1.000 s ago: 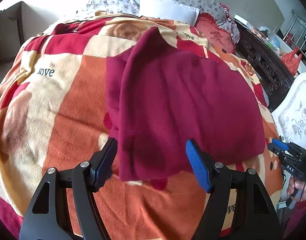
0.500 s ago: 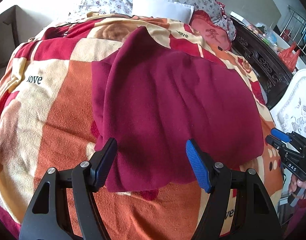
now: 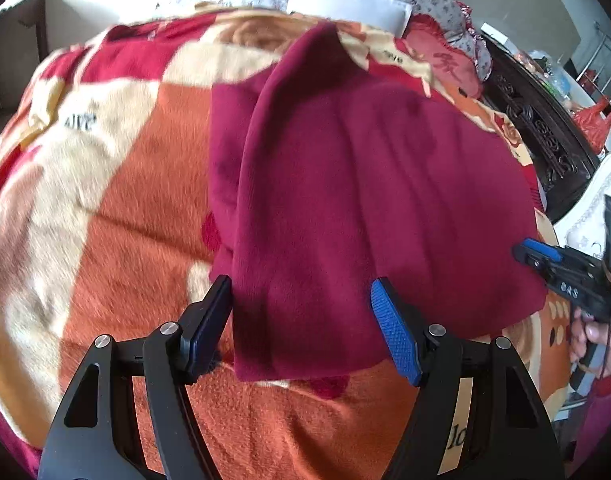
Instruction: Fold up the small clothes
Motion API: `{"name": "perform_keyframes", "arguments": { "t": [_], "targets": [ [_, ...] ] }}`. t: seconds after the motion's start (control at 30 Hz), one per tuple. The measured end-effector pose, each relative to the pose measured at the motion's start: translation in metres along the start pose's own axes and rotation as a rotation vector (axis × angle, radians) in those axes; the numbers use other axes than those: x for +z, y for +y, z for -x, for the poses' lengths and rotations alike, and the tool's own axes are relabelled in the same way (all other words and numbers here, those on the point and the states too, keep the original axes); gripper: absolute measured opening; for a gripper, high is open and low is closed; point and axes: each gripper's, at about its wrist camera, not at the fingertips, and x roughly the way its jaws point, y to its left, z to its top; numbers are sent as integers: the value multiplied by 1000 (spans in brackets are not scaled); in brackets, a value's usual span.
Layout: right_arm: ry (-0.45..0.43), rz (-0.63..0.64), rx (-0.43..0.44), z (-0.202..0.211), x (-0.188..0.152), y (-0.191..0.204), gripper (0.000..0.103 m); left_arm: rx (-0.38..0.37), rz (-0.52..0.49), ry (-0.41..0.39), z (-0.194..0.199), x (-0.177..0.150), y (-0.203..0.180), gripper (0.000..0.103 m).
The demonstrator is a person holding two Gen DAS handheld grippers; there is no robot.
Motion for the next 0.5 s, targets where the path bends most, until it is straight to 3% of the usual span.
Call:
{"name": "perform_keyframes", "arguments": {
  "t": [0.13, 0.23, 0.33, 0.5],
  "targets": [
    [-54, -26, 38, 20, 23, 7, 33, -33, 46, 0, 6, -5, 11, 71],
    [-124, -12, 145, 34, 56, 34, 33, -33, 63, -36, 14, -6, 17, 71],
    [-133, 13, 252, 21, 91, 74, 33, -52, 92, -33, 13, -9, 22, 71],
    [-108, 72, 327, -22, 145, 145, 33, -63, 135, -27, 8, -14, 34, 71]
  ]
}}
